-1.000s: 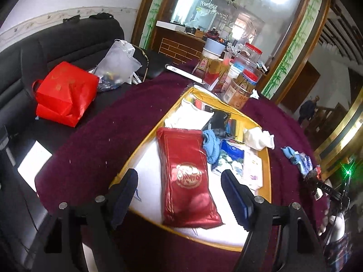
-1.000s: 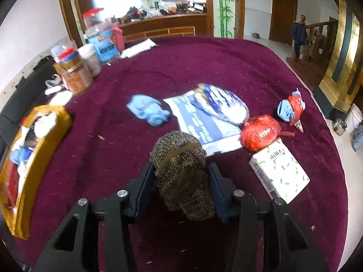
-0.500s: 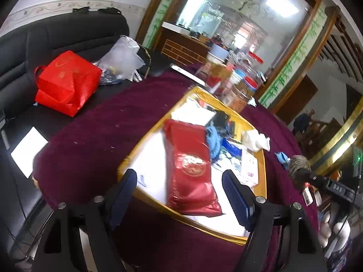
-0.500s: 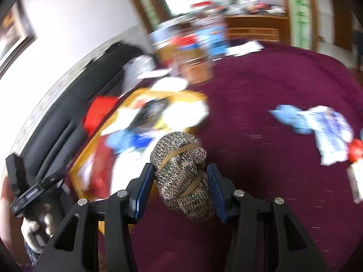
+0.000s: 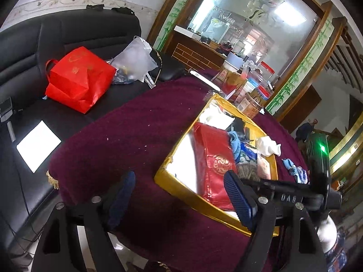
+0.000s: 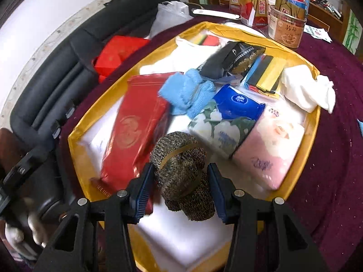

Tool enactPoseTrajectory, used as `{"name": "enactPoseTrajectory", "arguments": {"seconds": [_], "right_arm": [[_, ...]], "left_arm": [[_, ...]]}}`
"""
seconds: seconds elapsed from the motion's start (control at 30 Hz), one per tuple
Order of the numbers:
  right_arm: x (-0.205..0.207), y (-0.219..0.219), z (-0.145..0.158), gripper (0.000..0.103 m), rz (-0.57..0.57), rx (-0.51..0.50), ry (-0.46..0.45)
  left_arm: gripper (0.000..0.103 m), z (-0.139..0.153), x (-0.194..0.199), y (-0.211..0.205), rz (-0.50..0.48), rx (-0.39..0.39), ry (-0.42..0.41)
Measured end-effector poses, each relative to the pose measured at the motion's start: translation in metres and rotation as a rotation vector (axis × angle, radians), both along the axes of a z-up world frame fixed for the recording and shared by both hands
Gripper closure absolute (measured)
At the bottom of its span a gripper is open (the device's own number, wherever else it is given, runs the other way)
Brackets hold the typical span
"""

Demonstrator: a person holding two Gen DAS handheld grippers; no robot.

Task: Organize soft objects
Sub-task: 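Place the brown knitted bundle on the tray with the right tool, then grasp the white tissue pack with yellow print with the right tool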

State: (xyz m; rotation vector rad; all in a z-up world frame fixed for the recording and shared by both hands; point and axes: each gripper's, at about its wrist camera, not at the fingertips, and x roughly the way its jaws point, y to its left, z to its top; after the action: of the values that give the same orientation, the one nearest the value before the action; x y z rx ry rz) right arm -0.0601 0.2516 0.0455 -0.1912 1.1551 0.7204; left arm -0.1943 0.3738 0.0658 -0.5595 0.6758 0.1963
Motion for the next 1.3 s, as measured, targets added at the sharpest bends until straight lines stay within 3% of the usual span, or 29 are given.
{"name": "enactPoseTrajectory", "arguments": {"seconds": [0.37, 0.53, 0.63, 0.73, 1.0, 1.13, 1.3], "right_arm": [[0.012, 0.017, -0.007, 0.053, -0.021, -0.001, 0.005], [0.005, 0.01, -0.004, 0.043, -0.025, 0.009, -0.033], [-0.007, 0.002, 0.01, 0.032, -0.014, 0.042, -0.082], [-0.017, -0.007, 0.026, 0.029, 0.001, 0.088, -0.136], [-0.035, -0.051, 0.055, 0.024, -0.014, 0.124, -0.265], [-0.028, -0.099, 0.057, 0.024, -0.095, 0.119, -0.291], [-0.011, -0.166, 0.053, 0.024, -0.244, 0.15, -0.261]], "left_arm": [[0.018, -0.009, 0.002, -0.005, -0.01, 0.051, 0.036], [0.017, -0.005, 0.001, -0.012, 0.018, 0.132, 0.049], [0.017, -0.003, 0.001, -0.016, 0.034, 0.18, 0.058], [0.016, 0.0, 0.003, -0.022, 0.046, 0.23, 0.069], [0.016, 0.009, 0.008, -0.046, 0.028, 0.33, 0.092], [0.016, 0.014, 0.01, -0.06, 0.004, 0.354, 0.091], [0.016, 0.018, 0.019, -0.086, -0.044, 0.385, 0.096]]}}
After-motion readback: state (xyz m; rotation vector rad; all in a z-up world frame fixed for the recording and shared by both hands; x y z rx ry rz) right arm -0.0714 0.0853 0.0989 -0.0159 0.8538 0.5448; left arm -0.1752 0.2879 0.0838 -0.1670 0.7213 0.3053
